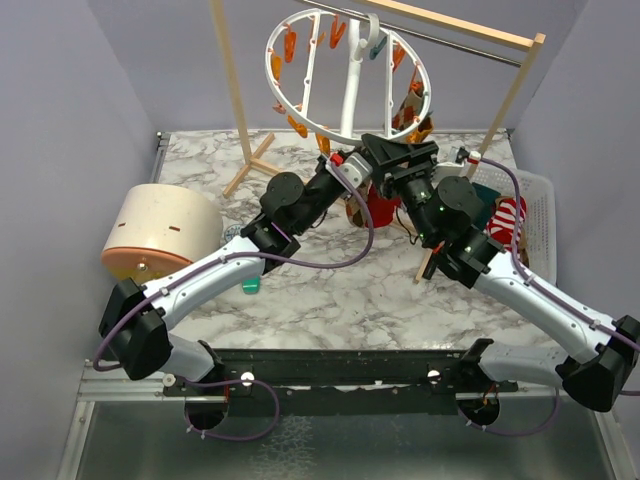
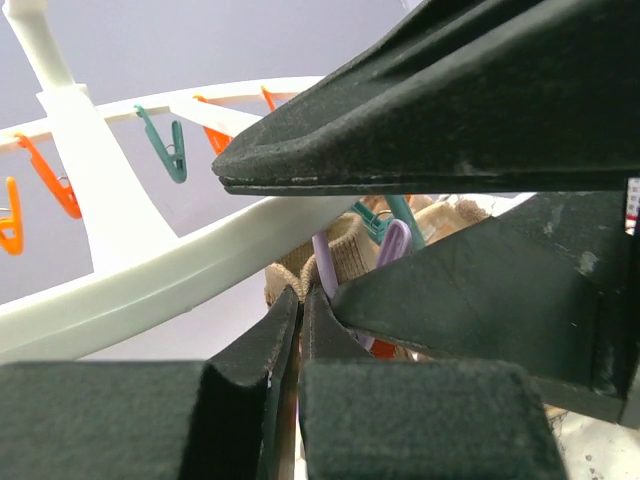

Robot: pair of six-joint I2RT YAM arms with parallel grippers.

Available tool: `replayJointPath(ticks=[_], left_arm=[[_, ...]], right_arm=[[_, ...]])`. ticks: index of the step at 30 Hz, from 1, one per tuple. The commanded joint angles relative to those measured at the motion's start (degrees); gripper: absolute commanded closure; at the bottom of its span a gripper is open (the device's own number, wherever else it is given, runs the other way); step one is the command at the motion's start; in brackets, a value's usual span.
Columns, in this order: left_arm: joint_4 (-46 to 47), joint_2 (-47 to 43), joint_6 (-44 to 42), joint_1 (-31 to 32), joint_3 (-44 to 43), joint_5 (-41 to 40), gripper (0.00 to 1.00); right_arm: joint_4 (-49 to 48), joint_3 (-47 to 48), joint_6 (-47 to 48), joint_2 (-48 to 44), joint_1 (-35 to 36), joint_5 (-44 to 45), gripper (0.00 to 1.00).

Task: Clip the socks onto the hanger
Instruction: Rotate the hanger at the clothesline.

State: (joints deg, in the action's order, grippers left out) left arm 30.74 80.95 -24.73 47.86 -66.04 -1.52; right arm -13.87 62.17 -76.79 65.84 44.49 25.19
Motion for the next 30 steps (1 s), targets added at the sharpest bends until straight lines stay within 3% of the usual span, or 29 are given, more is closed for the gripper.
replayJointPath(ticks=[1,15,22,30], left_arm=[[-1.3,-2.26,-0.67,1.36,2.04,1.91,1.0],[-1.43,-8.54,-4.52,1.28,8.95,-5.76,1.0],[-1.64,-14.17,-4.53,-0.59,13.63,-11.55,1.0],[-3.21,-18.1,0.7,-7.47,16.2,-12.93,1.0]], right_arm=[[-4.31,1.4,-1.69,0.75,-1.51,3.63,0.37],[-4.24,1.55,-0.98,1.13,-4.16,1.96,0.61],[0.75,1.47,1.95,-1.88,-6.29,2.66,0.62],[4.25,1.08,3.48,-3.83,-9.84,1.74,0.6]])
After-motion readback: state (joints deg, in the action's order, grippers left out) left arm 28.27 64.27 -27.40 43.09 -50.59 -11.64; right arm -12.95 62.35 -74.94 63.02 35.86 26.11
